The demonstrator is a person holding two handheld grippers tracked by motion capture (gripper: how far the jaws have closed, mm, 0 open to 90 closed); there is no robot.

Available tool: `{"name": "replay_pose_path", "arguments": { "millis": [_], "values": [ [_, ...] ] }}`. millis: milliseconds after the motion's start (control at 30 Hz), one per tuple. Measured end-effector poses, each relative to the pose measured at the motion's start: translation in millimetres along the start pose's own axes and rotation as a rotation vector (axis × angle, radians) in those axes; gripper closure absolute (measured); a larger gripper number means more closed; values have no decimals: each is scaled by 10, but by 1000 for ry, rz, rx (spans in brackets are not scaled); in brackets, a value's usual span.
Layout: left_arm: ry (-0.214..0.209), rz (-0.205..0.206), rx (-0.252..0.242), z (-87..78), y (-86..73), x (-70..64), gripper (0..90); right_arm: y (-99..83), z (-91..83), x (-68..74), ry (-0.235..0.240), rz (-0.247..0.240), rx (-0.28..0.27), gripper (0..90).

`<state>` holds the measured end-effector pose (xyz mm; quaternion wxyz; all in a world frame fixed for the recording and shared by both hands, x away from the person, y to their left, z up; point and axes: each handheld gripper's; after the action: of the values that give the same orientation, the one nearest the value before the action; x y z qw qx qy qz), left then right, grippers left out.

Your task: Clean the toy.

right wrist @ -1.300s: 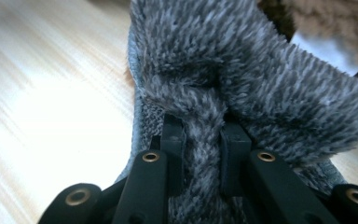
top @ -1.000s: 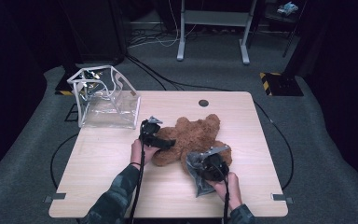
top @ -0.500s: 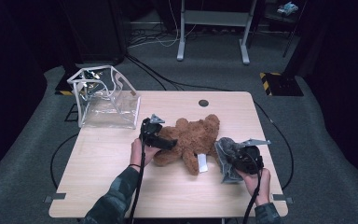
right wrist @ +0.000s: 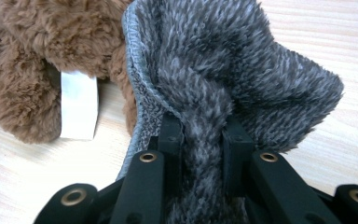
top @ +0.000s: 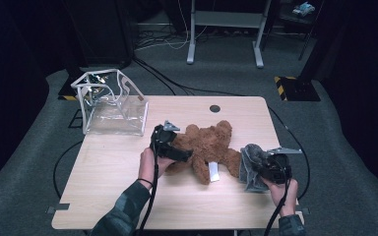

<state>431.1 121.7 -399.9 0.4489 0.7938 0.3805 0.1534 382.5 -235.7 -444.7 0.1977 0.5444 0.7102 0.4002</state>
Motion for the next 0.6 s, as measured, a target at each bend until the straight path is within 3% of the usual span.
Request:
{"name": "replay_pose_path", "arguments": {
  "millis": [133, 233, 300, 467, 600],
  "values": [
    [-30, 4, -5, 61, -105, -288, 5, -25, -11, -32, 6, 10, -4, 741],
    [-40, 8, -2, 89, -157, -391, 15, -34, -5, -55, 8, -3, -11, 741],
    [-55, 13, 14, 154, -250, -513, 31, -48, -6, -63, 4, 22, -4, 741],
    [-59, 2, 43, 301, -399, -618, 82, -55, -15, -93, 5, 28, -11, 741],
    [-18, 11, 76, 488, -558, -702, 138, -61, -33, -158, -6, 35, -18, 742]
  ]
}}
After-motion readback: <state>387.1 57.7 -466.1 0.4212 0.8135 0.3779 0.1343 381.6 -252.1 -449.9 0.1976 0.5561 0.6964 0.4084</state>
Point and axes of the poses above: each handheld gripper's, and its own axes: z roughly forward along the jaws, y roughly out of its top, x roughly to its left, and after that the axes turned 9 degrees about -x, right-handed
